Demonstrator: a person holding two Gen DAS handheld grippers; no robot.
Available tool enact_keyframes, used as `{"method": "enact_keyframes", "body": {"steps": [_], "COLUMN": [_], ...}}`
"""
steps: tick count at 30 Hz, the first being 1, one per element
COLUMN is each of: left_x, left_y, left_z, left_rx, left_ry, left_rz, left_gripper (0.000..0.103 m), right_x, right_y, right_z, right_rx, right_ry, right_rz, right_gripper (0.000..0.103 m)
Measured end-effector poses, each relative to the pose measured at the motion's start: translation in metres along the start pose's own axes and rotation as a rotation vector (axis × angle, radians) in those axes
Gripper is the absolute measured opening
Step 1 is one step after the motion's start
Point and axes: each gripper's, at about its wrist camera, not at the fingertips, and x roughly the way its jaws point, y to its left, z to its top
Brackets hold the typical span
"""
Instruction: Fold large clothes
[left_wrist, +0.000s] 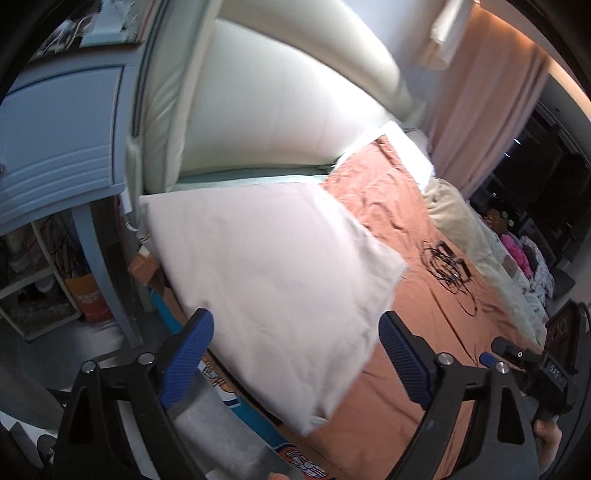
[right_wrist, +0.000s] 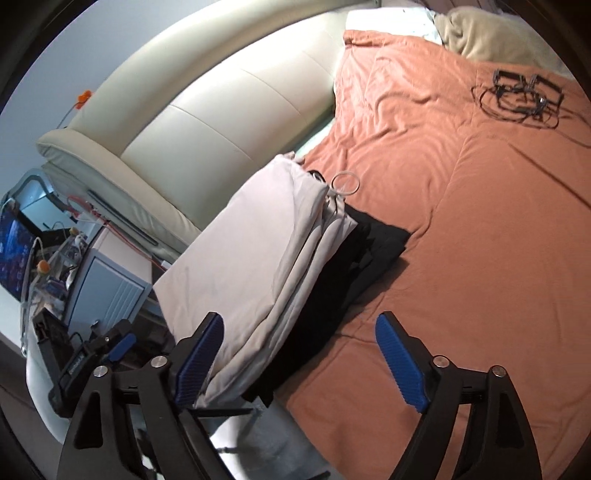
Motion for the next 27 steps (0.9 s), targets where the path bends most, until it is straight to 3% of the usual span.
{"method": "enact_keyframes", "body": {"steps": [2,13,27], "left_x": [-0.010,-0.061,-0.118], "left_y": [-0.017,-0.094,-0.157], "left_z": [-0.006,-0.047,-0.109], "left_rx": [0.037,0.203,0.333], "left_ry": [-0.018,-0.064,-0.102], "left_rz": [-0.008,-0.060,-0.174], "left_gripper": [0.095,0.101,0.101], "right_x": [-0.024,-0.126,-0.248], "right_y": [-0.001,-0.016,-0.045], "right_z": [-0.004,-0.028,-0.093], "right_rx": [-0.025,-0.057,-0.045], "right_ry": [-0.030,-0.131,-0.310], "right_rz": [-0.016,-0.087,-0.210], "right_gripper": [0.103,0.103,0.103]}}
